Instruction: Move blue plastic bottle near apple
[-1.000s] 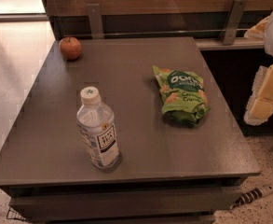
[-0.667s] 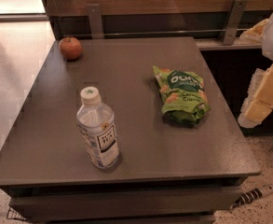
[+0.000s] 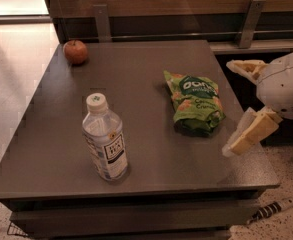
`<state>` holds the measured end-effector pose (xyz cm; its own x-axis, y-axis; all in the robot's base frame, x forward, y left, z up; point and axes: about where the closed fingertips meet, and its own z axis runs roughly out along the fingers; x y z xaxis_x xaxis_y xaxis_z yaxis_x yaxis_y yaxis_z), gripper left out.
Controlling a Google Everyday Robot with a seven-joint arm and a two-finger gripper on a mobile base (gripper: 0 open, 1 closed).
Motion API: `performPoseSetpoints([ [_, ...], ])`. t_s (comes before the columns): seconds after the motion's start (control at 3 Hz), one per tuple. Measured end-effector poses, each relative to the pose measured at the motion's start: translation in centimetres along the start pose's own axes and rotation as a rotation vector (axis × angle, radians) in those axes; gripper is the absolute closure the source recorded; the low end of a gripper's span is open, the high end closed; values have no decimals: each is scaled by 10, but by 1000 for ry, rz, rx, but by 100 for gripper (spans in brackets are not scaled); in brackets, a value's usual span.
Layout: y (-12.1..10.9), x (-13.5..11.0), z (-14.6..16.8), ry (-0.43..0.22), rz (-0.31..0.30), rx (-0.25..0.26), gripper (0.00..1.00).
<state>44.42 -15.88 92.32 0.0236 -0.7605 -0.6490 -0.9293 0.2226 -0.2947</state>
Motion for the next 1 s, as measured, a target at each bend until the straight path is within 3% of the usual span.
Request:
performPoseSetpoints([
  [0.33, 13, -27, 23, -218, -15, -46, 0],
  [0.67, 27, -68, 26, -440, 27, -99, 0],
  [1.0, 36, -104, 21, -597, 88, -146, 0],
])
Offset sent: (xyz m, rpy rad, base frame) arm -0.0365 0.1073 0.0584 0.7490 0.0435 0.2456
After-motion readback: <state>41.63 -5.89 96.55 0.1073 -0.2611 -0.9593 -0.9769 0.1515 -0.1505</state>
